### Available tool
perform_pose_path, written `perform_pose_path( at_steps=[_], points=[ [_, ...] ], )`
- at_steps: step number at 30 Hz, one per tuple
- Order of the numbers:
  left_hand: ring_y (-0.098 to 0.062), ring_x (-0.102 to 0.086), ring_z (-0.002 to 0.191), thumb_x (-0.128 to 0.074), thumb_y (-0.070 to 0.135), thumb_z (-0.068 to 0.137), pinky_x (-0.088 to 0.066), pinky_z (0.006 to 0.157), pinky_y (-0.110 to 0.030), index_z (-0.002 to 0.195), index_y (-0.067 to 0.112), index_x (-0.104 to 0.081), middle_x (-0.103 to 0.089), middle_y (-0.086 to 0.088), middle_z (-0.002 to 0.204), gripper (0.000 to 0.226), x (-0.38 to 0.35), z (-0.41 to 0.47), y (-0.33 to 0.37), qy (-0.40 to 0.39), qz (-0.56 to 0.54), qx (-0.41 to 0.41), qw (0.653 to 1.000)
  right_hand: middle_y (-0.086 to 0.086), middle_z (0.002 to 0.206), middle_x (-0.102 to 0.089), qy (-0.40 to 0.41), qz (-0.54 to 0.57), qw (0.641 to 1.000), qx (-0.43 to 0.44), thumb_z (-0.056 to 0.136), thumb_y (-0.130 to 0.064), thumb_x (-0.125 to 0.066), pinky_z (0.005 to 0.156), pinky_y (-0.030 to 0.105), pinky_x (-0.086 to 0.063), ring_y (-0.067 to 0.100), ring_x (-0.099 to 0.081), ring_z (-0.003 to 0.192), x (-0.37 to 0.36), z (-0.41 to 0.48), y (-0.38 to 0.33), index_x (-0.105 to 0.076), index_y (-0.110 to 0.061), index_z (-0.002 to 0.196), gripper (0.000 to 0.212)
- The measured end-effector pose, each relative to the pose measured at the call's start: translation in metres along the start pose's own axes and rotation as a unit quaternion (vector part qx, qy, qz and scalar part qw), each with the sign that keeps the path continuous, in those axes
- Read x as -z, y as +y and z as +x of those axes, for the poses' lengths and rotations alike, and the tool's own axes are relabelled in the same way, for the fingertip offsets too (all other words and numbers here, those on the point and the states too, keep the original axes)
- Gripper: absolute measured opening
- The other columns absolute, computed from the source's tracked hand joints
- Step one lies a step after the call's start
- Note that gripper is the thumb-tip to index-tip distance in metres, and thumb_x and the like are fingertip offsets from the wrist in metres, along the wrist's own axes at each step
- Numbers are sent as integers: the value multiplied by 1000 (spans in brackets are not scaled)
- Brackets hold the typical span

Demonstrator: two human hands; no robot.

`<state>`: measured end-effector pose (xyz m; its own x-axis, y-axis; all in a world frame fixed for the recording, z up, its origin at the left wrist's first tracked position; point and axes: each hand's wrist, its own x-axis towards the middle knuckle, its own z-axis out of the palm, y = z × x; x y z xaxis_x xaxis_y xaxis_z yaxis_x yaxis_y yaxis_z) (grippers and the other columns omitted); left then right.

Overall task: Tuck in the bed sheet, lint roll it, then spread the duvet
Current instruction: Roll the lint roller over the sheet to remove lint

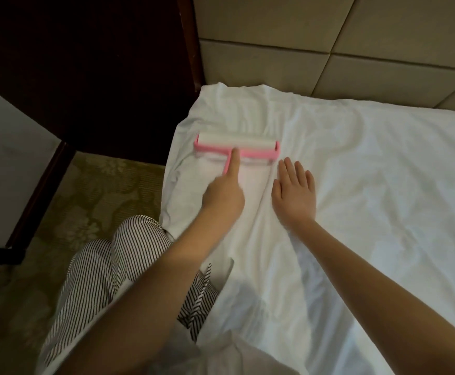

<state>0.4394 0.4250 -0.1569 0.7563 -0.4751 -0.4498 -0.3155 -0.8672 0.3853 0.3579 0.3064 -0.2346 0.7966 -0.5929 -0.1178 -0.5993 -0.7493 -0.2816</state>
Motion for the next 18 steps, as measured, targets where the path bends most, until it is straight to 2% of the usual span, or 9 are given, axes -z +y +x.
perform_pose_path(
  at_steps=[2,5,7,11,14,18],
  points=[
    [-26,-56,73,-38,10,94,-46,67,-35,146,40,15,-50,-6,75,81,-17,-55,-27,-27,-15,11,999,2,158,-13,1,-13,1000,17,82,-40,8,116,35,2,22,-6,146,-3,-7,1,-14,-13,150,77],
    [-18,-51,63,-40,18,96,-43,62,-30,145,38,17,-45,-1,65,78,-24,-106,-53,-76,5,9,997,4,158,-12,-2,-26,999,36,81,-39,9,116,36,1,23,-6,146,-7,-19,2,-13,-12,151,77],
    [-20,-54,67,-40,18,96,-43,64,-30,146,39,16,-51,-5,72,77,-18,-102,-53,-77,1,0,997,3,158,-11,-7,-21,999,37,83,-39,8,116,35,2,22,-5,146,-8,-29,2,-13,-14,151,75],
    [-28,-56,80,-35,15,96,-43,69,-32,147,40,11,-55,-14,95,73,-3,-39,-32,-22,6,-6,1000,1,158,-13,5,-28,999,47,84,-40,9,116,33,4,21,-6,146,-11,-59,1,-17,-15,150,75],
    [-24,-52,73,-34,11,95,-41,61,-32,148,39,10,-51,-11,88,74,2,-15,-11,-17,-3,-15,1000,-1,158,-13,9,-24,999,44,84,-39,8,115,31,5,19,-7,146,-15,-78,3,-17,-17,150,75],
    [-24,-50,80,-36,11,95,-40,69,-32,148,34,13,-46,-8,91,75,-10,-53,-18,-34,1,1,999,0,156,-21,33,1,999,32,84,-39,4,116,33,0,21,-14,145,-17,-81,2,-26,-16,148,74]
  ],
)
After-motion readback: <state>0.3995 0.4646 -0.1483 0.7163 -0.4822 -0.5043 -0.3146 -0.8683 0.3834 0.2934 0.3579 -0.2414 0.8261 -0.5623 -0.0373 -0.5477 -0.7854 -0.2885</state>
